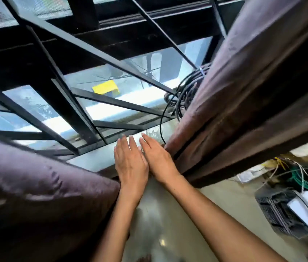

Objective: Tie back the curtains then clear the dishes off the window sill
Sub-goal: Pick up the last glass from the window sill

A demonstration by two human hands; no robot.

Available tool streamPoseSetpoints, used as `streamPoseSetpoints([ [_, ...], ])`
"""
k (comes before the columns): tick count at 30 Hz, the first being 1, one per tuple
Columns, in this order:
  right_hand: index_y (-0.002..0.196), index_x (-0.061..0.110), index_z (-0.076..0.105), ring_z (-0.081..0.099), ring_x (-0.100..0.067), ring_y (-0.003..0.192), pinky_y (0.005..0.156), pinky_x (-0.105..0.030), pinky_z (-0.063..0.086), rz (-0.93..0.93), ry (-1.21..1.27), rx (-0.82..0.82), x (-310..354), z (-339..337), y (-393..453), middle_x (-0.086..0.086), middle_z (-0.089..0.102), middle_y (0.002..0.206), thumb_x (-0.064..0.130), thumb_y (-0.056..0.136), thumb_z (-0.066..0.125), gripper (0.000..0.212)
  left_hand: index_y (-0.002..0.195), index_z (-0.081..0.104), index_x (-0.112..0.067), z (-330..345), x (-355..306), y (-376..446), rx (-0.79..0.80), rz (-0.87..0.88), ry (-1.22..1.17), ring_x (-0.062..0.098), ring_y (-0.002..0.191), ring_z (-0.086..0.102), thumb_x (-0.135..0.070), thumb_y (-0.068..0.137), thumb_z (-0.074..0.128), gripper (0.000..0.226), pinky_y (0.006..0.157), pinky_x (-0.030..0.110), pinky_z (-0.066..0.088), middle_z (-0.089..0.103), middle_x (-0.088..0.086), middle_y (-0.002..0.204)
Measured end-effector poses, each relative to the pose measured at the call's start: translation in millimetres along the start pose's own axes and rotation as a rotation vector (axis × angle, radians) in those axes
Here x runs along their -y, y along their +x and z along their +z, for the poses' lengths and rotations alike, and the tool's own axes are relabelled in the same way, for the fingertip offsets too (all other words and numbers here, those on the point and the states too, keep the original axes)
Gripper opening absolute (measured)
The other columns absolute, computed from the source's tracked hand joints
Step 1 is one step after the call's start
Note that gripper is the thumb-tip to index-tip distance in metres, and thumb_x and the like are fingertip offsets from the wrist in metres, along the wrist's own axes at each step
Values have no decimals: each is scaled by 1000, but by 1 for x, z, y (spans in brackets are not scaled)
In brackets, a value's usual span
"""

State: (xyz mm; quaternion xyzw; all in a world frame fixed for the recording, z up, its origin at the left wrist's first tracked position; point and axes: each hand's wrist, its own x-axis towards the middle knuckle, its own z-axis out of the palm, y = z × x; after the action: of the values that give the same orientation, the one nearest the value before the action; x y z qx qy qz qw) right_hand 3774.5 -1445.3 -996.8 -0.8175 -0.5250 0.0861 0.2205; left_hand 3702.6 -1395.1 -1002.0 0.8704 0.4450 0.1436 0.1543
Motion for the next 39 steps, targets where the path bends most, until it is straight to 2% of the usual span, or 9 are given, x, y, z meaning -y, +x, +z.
streamPoseSetpoints([
  [6, 88, -2, 66, 66, -32, 82, 74, -33, 54, 126, -233, 152, -40, 24, 55, -18, 66, 87, 8, 74, 48, 25, 112, 60, 11, 43, 13, 24, 108, 38, 125, 43, 103, 62, -3, 75, 65, 40, 88, 51, 50, 61, 31, 116],
  [10, 114, 2, 52, 53, -32, 112, 89, -39, 44, 188, -283, 294, -77, 32, 67, -15, 55, 118, 2, 91, 38, 26, 111, 62, 10, 75, 11, 38, 252, 47, 169, 41, 102, 64, -4, 71, 70, 42, 86, 48, 52, 63, 28, 113],
  [14, 110, 4, 57, 60, -33, 106, 82, -40, 49, 240, -306, 349, -97, 46, 73, -14, 62, 112, 6, 93, 39, 25, 109, 64, 9, 105, 10, 55, 379, 27, 178, 40, 99, 65, -5, 65, 64, 46, 83, 45, 53, 65, 27, 111],
  [19, 99, 8, 66, 62, -36, 99, 77, -39, 49, 463, -136, 309, -111, 64, 75, -18, 67, 102, 15, 92, 45, 23, 149, 16, -4, 126, 8, 72, 463, 105, 217, 31, 144, 16, -3, 90, 39, 63, 116, 38, 14, 13, 17, 157],
  [22, 96, 8, 69, 63, -34, 98, 76, -36, 49, 506, -52, 284, -120, 72, 75, -16, 68, 99, 19, 92, 50, 23, 147, 20, -6, 137, 10, 84, 502, 209, 285, 28, 145, 14, -8, 97, 34, 52, 115, 34, 14, 10, 13, 158],
  [25, 98, 9, 69, 63, -33, 98, 76, -34, 49, 496, -44, 288, -128, 73, 73, -15, 69, 100, 23, 92, 53, 22, 104, 70, -7, 148, 19, 92, 389, 390, 268, 26, 104, 62, -15, 67, 81, 40, 81, 27, 51, 66, 13, 114],
  [28, 102, 10, 68, 62, -34, 100, 77, -34, 48, 490, -52, 319, -132, 72, 70, -15, 68, 102, 24, 93, 51, 24, 64, 69, -12, 156, 29, 104, 323, 524, 272, 23, 66, 63, -8, 46, 85, 24, 52, 24, 48, 63, 4, 63],
  [35, 114, 11, 61, 60, -33, 104, 82, -35, 47, 465, -97, 319, -121, 64, 61, -12, 64, 112, 26, 94, 52, 26, 58, 64, -13, 137, 47, 100, 314, 589, 217, 22, 63, 60, -14, 59, 59, 5, 40, 23, 37, 56, 2, 57],
  [39, 142, 13, 30, 45, -26, 125, 96, -35, 42, 246, -116, 359, -104, 62, 46, -8, 40, 138, 20, 88, 63, 64, 68, 67, -11, 113, 63, 59, 250, 561, 133, 19, 79, 51, -17, 70, 46, 22, 43, 28, 40, 61, 3, 67],
])
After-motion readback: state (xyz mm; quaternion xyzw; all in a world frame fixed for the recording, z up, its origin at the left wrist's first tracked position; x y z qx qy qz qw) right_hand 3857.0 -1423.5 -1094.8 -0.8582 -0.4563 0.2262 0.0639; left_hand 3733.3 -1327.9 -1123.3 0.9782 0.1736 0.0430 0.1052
